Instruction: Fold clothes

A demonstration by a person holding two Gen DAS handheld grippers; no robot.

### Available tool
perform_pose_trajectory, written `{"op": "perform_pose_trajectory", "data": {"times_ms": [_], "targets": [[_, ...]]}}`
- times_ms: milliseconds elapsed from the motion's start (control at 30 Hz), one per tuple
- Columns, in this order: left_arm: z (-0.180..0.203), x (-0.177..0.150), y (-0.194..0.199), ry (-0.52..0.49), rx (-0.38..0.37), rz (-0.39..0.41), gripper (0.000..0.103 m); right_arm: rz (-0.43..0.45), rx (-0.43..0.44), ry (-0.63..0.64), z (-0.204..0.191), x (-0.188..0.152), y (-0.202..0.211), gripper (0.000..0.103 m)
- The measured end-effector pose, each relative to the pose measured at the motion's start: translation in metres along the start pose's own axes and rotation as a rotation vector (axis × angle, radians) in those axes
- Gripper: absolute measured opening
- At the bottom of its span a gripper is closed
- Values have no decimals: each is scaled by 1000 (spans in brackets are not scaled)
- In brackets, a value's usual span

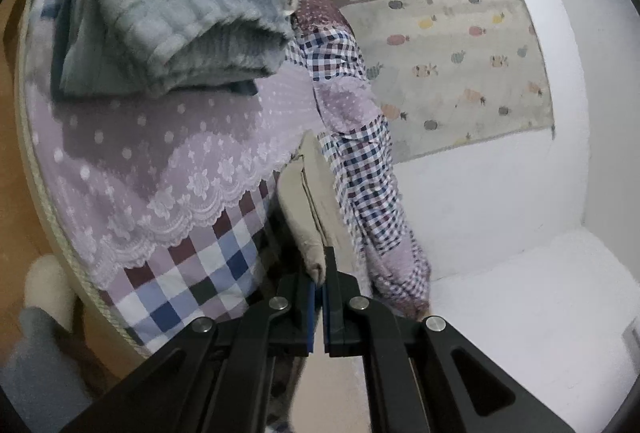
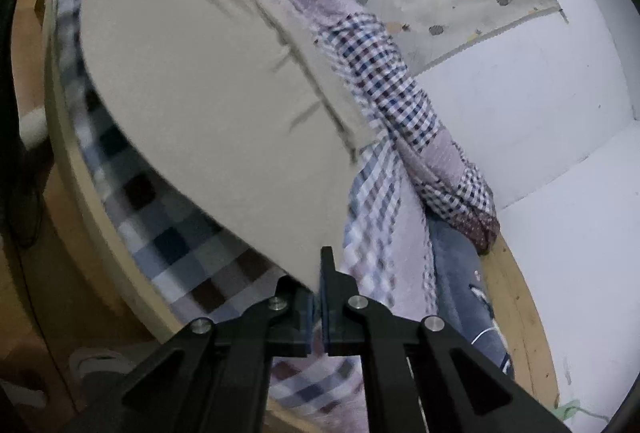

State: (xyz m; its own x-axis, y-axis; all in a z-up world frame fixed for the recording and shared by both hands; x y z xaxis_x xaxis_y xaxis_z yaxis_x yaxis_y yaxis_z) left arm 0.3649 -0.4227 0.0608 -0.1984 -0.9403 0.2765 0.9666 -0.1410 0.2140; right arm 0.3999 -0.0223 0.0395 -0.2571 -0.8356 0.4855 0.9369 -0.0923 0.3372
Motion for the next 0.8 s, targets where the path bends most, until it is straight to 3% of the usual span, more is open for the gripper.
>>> {"op": "perform_pose_trajectory", "data": {"times_ms": [167, 367, 567, 800], "targets": [[37, 12, 7, -80, -12, -24, 1, 51, -30, 5, 55, 30, 17, 0], [88, 19, 22, -148, -78, -52, 1, 91, -74, 28, 114, 57, 39, 0], [129, 28, 55, -219, -114, -75, 0, 106, -75, 41, 140, 69, 74, 0], [149, 29, 104, -250, -139, -108, 0, 87, -43, 10, 160, 75, 122, 0]]}}
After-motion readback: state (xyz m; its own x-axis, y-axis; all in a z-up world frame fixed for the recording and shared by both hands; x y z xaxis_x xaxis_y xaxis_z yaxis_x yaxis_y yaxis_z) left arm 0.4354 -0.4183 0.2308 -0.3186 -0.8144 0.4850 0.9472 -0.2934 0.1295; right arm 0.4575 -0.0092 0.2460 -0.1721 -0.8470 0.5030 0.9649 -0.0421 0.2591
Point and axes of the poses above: each gripper's, at about its wrist camera, not at the fingertips, and y roughly against the way its jaws point, z to its right, x to its top, the point moved 1 cm from there along -y, roughly the way its jaws point, and after that the axes turned 14 degrees about z, right-handed, at the moved point
